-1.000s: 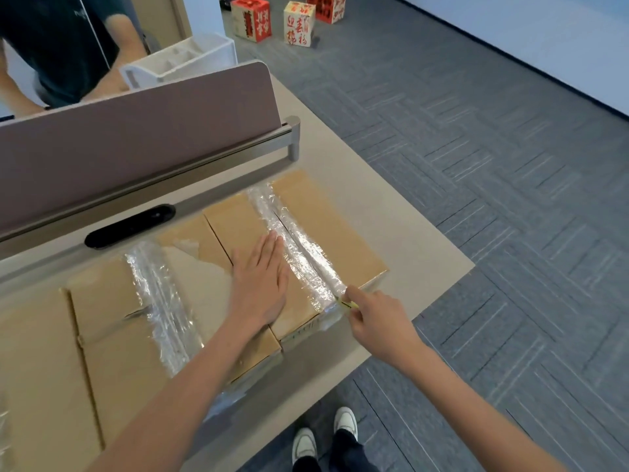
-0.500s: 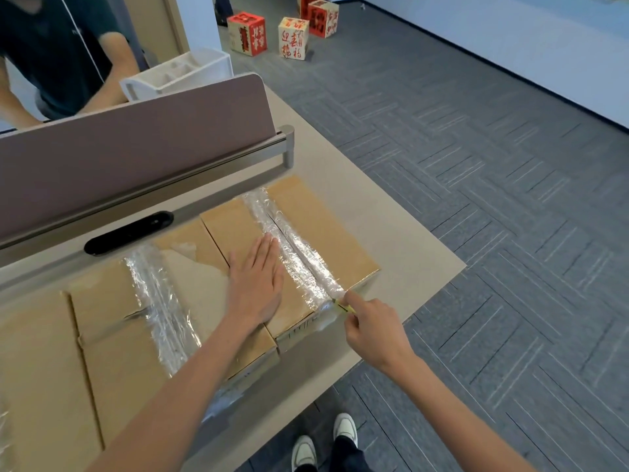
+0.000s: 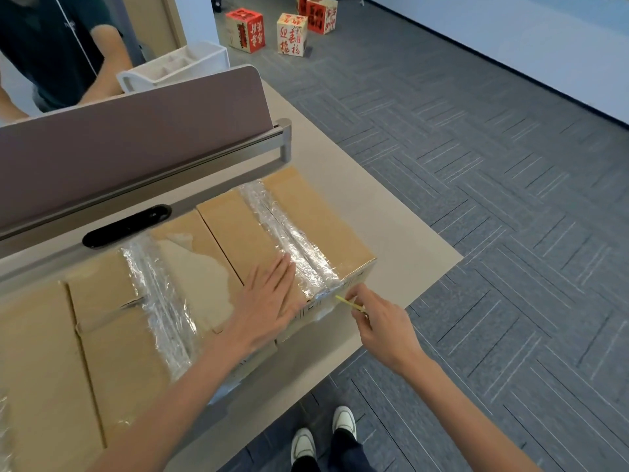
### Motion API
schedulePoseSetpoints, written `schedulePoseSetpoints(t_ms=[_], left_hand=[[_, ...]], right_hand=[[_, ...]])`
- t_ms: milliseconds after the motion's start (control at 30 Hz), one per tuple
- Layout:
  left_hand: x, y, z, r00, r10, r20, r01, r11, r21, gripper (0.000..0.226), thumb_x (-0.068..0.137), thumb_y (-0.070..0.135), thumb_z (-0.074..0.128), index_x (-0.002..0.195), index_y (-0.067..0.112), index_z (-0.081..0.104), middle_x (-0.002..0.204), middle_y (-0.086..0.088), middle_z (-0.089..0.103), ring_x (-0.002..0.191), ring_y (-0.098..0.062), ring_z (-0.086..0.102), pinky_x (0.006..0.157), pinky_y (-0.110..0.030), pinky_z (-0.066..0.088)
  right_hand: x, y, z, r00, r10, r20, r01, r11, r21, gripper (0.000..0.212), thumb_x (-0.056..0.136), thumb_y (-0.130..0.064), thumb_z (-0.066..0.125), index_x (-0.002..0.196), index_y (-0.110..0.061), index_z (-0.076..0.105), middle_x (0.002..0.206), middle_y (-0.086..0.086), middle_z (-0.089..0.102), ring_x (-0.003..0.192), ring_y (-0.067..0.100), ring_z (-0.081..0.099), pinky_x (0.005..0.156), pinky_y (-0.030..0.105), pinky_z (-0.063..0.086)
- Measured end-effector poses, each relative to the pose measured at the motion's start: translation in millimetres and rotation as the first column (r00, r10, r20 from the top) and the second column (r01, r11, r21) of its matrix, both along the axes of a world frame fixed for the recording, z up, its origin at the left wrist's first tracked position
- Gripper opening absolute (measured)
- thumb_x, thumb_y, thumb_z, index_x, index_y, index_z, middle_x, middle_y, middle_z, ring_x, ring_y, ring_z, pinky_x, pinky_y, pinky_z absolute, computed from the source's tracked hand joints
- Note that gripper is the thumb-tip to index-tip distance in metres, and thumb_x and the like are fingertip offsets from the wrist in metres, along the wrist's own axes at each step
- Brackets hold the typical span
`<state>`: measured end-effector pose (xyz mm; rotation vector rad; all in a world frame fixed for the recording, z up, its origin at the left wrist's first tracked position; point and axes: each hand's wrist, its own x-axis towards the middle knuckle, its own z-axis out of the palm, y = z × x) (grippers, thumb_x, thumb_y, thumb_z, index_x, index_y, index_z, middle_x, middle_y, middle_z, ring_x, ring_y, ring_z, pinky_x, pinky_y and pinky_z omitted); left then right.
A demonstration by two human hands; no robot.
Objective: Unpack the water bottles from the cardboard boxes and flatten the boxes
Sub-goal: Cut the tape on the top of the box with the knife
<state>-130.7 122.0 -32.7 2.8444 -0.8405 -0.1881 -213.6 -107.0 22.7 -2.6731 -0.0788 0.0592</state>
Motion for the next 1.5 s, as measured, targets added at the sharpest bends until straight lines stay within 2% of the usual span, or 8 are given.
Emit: schedulePoseSetpoints(t_ms=[200, 400, 533, 733, 867, 1067, 1233, 1500], left_hand=[[-8.4, 11.5, -11.0, 0.989, -0.05, 0.142, 0.052, 0.999, -0.011, 0.073, 0.1, 0.063, 0.007, 0.158, 0.019, 0.009, 0.166, -0.001, -0.005, 0.152, -0.017, -0.008, 0.119, -0.051, -0.01], [-8.5, 10.6, -15.0, 0.976, -0.048, 0.214, 0.059, 0.997, -0.043, 0.069, 0.101, 0.056, 0.027, 0.152, 0.011, 0.033, 0.163, -0.006, 0.02, 0.151, -0.021, 0.015, 0.118, -0.059, 0.009], [-9.0, 9.9, -15.1, 0.973, -0.028, 0.227, 0.051, 0.994, -0.095, 0.068, 0.1, 0.055, 0.03, 0.152, 0.012, 0.034, 0.162, -0.004, 0.023, 0.151, -0.02, 0.017, 0.117, -0.061, 0.015], [-9.9, 10.1, -16.4, 0.965, -0.022, 0.26, 0.053, 0.992, -0.115, 0.065, 0.1, 0.053, 0.034, 0.153, 0.016, 0.033, 0.162, -0.002, 0.023, 0.151, -0.019, 0.016, 0.118, -0.059, 0.012], [-11.6, 8.9, -18.4, 0.975, -0.01, 0.222, 0.038, 0.992, -0.123, 0.064, 0.101, 0.052, 0.034, 0.155, 0.017, 0.027, 0.164, -0.001, 0.018, 0.152, -0.017, 0.01, 0.119, -0.058, 0.004], [-10.8, 9.1, -19.6, 0.974, -0.002, 0.226, 0.036, 0.989, -0.144, 0.064, 0.1, 0.052, 0.034, 0.154, 0.017, 0.029, 0.163, 0.0, 0.021, 0.151, -0.017, 0.012, 0.119, -0.059, 0.005], [-10.5, 9.1, -20.1, 0.97, -0.007, 0.244, 0.044, 0.988, -0.148, 0.063, 0.1, 0.052, 0.035, 0.152, 0.017, 0.033, 0.161, -0.001, 0.025, 0.151, -0.019, 0.017, 0.118, -0.061, 0.009], [-11.4, 8.4, -21.2, 0.966, 0.002, 0.259, 0.039, 0.988, -0.151, 0.063, 0.099, 0.052, 0.036, 0.151, 0.017, 0.036, 0.161, 0.0, 0.026, 0.151, -0.017, 0.016, 0.119, -0.061, 0.008]], right_hand=[[0.5, 12.8, -9.3, 0.988, 0.104, 0.114, -0.093, 0.991, -0.095, 0.032, 0.104, -0.043, 0.029, 0.104, -0.02, 0.052, 0.085, -0.012, 0.06, 0.051, 0.01, 0.047, 0.044, 0.016, 0.026], [8.7, 23.1, -22.3, 0.978, 0.103, 0.184, -0.078, 0.987, -0.137, 0.06, 0.099, -0.058, 0.006, 0.104, -0.021, 0.053, 0.098, -0.01, 0.065, 0.058, 0.019, 0.06, 0.045, 0.028, 0.042], [10.7, 25.9, -25.1, 0.967, 0.081, 0.24, -0.045, 0.987, -0.152, 0.041, 0.101, -0.049, 0.023, 0.099, -0.022, 0.054, 0.087, -0.012, 0.065, 0.048, 0.014, 0.055, 0.04, 0.015, 0.017], [15.1, 26.3, -28.2, 0.942, 0.078, 0.326, -0.004, 0.975, -0.222, 0.017, 0.097, -0.033, 0.049, 0.09, -0.018, 0.051, 0.078, -0.008, 0.064, 0.042, 0.016, 0.05, 0.042, 0.021, 0.021], [15.2, 28.6, -30.6, 0.927, 0.079, 0.367, 0.015, 0.969, -0.245, 0.023, 0.089, -0.024, 0.067, 0.087, -0.016, 0.046, 0.07, -0.006, 0.058, 0.039, 0.016, 0.045, 0.042, 0.022, 0.019], [18.4, 22.7, -29.7, 0.925, 0.099, 0.367, 0.01, 0.959, -0.282, 0.026, 0.099, -0.032, 0.049, 0.082, -0.014, 0.055, 0.067, -0.006, 0.056, 0.039, 0.014, 0.045, 0.041, 0.022, 0.022], [19.0, 20.0, -30.0, 0.92, 0.108, 0.378, 0.007, 0.957, -0.291, 0.019, 0.088, -0.025, 0.07, 0.078, -0.013, 0.058, 0.066, -0.006, 0.055, 0.039, 0.013, 0.043, 0.042, 0.021, 0.021], [20.4, 16.4, -32.6, 0.912, 0.123, 0.391, -0.015, 0.963, -0.268, 0.018, 0.09, -0.024, 0.067, 0.079, -0.013, 0.058, 0.068, -0.006, 0.058, 0.042, 0.013, 0.045, 0.042, 0.021, 0.023]])
